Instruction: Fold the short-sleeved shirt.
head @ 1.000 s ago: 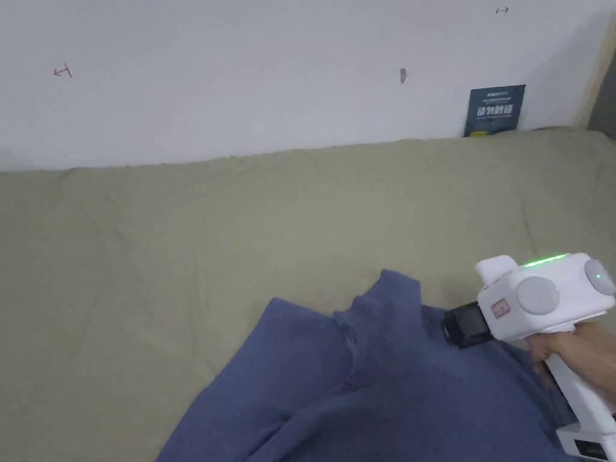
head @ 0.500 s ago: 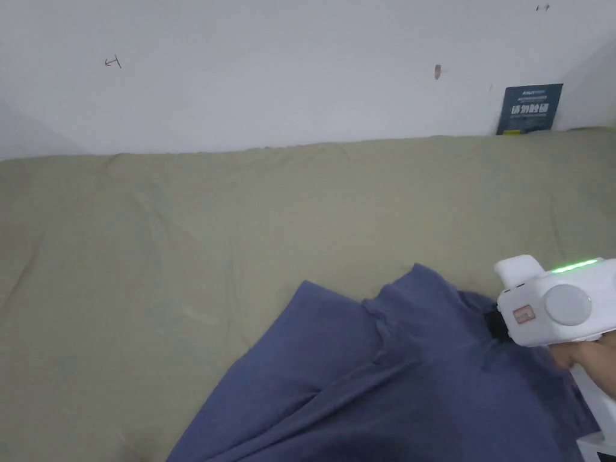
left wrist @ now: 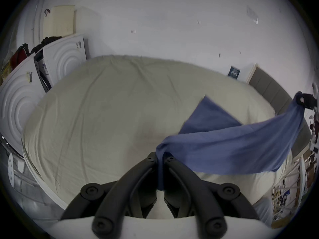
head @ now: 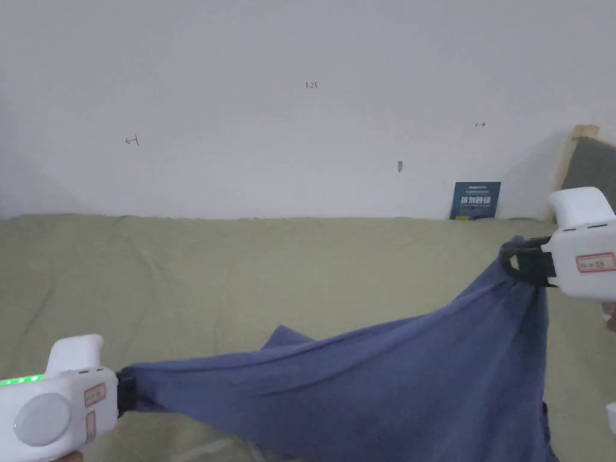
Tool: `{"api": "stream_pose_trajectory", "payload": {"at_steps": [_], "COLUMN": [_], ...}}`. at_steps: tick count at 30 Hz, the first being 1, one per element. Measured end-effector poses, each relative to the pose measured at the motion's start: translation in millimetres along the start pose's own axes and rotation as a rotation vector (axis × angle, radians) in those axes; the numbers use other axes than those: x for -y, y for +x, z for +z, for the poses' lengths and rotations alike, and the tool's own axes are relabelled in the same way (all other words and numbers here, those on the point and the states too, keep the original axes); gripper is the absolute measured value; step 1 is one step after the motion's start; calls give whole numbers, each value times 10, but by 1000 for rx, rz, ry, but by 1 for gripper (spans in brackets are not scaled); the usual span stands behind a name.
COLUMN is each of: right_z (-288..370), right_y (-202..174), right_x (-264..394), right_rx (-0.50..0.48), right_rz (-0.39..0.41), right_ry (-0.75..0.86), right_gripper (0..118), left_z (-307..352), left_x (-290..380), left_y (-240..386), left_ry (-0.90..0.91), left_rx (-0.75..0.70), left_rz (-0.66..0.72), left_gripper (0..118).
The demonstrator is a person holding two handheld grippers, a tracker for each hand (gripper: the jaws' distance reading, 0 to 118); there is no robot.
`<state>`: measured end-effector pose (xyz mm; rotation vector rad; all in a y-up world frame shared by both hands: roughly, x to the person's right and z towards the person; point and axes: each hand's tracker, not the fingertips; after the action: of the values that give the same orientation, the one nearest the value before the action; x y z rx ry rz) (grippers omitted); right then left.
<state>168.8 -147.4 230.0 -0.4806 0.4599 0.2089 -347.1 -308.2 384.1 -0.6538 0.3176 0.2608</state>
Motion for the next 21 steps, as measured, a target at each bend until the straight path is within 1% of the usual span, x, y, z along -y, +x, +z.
{"api": "stream_pose_trajectory", "payload": {"at_steps": [3,7,9,14,21], "right_z": [419,719,774,784,628], "right_y": [30,82,123,197,272], "right_x": [-184,-399,-511,-751,-1040], "right_rx": [11,30,36,38,43], "right_rz": [-15,-29,-47,-84,-120], "right_ry": [66,127,151,184,204], "right_gripper": [3,3,3,3,3], "left_z": [276,723,957,1363,1487], "left_x": [-362,-825,-1079,-1569,-1999], "left_y": [94,237,281,317,277], "left_ry": [59,167,195,251,254], "left_rx": [21,6,-1,-50,-89], "left_rz": [-13,-51,-40,-60,-56], "left_gripper": [2,2,2,2,2]}}
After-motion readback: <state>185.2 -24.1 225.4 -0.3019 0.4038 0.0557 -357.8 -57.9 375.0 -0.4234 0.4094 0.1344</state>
